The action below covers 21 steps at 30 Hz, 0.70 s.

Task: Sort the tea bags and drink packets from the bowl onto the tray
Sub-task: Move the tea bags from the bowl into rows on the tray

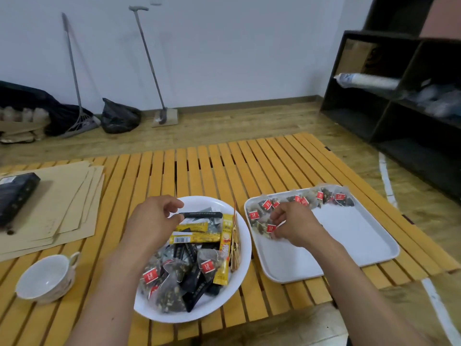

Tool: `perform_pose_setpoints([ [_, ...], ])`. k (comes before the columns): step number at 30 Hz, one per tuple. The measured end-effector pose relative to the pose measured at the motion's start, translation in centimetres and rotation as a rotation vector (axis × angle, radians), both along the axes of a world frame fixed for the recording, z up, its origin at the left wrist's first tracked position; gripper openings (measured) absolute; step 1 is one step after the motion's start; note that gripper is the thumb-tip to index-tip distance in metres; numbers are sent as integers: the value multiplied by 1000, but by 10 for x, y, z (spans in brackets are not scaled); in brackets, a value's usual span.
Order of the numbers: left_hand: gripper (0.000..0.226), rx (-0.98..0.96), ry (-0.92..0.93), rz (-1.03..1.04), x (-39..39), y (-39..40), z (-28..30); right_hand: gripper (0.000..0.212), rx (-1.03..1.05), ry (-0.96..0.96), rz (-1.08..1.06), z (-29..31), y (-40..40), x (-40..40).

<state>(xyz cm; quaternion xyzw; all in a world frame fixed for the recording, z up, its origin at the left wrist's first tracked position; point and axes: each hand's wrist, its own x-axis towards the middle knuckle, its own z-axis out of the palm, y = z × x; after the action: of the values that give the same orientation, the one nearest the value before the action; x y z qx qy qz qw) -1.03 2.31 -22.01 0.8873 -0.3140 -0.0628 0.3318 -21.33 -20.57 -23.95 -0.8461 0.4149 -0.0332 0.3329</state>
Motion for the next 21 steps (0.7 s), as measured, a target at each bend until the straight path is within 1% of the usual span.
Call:
perform_pose_setpoints([
  [3,21,18,23,27,7,8,1,22,-21,-12,-8,-1,0,4],
  [8,21,13,75,88,16,21,5,27,69,-13,-34,3,8,7],
  [10,19,18,120,73,14,24,7,26,118,-18,-39,7,11,6],
  [12,17,12,201,16,11,25,11,29,144,12,-57,13,11,3],
  [13,17,16,236,-27,9,26,14,31,109,41,-74,17,11,1],
  [15,19,52,284,-96,5,27,20,30,-71,76,-93,29,18,-2],
  [16,21,76,302,-115,2,27,24,29,-134,36,-58,35,27,-3],
  [17,23,99,322,-125,0,27,28,29,-131,-37,22,40,39,-2],
  [19,28,169,362,-150,-4,30,36,37,26,-136,273,47,71,2],
  [20,32,217,378,-165,-4,32,41,44,80,-120,393,47,85,6],
  [21,36,266,393,-176,-4,36,45,49,62,-88,487,44,96,10],
])
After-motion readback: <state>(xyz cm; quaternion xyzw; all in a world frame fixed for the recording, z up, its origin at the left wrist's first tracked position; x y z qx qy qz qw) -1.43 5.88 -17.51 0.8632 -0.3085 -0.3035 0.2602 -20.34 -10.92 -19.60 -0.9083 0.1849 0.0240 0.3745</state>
